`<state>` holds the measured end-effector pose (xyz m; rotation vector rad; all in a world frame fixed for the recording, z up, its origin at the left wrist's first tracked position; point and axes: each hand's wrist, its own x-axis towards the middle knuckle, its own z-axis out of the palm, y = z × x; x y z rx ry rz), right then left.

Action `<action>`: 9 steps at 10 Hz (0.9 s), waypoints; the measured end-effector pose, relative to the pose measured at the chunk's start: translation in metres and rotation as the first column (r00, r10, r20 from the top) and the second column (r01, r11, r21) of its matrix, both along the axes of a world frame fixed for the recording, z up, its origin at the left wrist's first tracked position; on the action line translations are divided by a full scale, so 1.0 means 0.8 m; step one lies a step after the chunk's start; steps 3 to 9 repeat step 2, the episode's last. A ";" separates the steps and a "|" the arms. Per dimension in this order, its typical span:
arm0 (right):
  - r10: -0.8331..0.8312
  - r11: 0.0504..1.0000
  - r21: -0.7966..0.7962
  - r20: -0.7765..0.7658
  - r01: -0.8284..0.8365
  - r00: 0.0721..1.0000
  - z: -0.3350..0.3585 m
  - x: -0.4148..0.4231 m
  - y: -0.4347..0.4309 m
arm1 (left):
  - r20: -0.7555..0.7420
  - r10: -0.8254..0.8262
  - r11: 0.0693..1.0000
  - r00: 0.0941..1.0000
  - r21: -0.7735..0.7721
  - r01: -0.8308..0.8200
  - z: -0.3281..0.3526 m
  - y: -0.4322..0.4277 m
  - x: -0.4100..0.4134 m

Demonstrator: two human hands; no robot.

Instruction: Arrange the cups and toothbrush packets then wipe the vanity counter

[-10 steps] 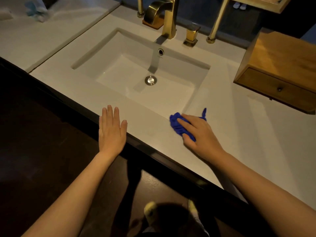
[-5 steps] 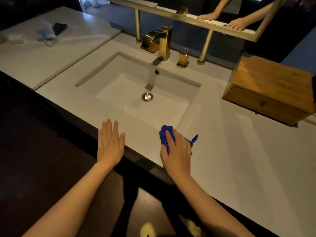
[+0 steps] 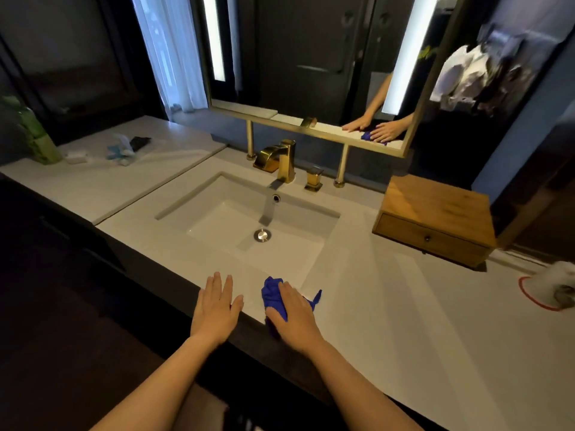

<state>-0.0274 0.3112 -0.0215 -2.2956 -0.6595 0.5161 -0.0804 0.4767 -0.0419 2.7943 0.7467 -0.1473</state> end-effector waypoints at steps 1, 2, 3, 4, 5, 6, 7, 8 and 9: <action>0.015 0.997 0.075 -0.070 -0.010 0.997 0.026 0.000 -0.018 | 0.032 0.012 0.997 0.999 -0.070 -0.010 0.020 -0.010 0.000; 0.033 0.997 0.075 -0.001 -0.033 0.999 0.041 -0.007 -0.041 | 0.084 0.018 0.999 0.996 -0.052 -0.014 0.018 -0.015 -0.012; 0.033 0.997 0.075 -0.001 -0.033 0.999 0.041 -0.007 -0.041 | 0.084 0.018 0.999 0.996 -0.052 -0.014 0.018 -0.015 -0.012; 0.033 0.997 0.075 -0.001 -0.033 0.999 0.041 -0.007 -0.041 | 0.084 0.018 0.999 0.996 -0.052 -0.014 0.018 -0.015 -0.012; 0.033 0.997 0.075 -0.001 -0.033 0.999 0.041 -0.007 -0.041 | 0.084 0.018 0.999 0.996 -0.052 -0.014 0.018 -0.015 -0.012; 0.033 0.997 0.075 -0.001 -0.033 0.999 0.041 -0.007 -0.041 | 0.084 0.018 0.999 0.996 -0.052 -0.014 0.018 -0.015 -0.012; 0.033 0.997 0.075 -0.001 -0.033 0.999 0.041 -0.007 -0.041 | 0.084 0.018 0.999 0.996 -0.052 -0.014 0.018 -0.015 -0.012; 0.033 0.997 0.075 -0.001 -0.033 0.999 0.041 -0.007 -0.041 | 0.084 0.018 0.999 0.996 -0.052 -0.014 0.018 -0.015 -0.012; 0.033 0.997 0.075 -0.001 -0.033 0.999 0.041 -0.007 -0.041 | 0.084 0.018 0.999 0.996 -0.052 -0.014 0.018 -0.015 -0.012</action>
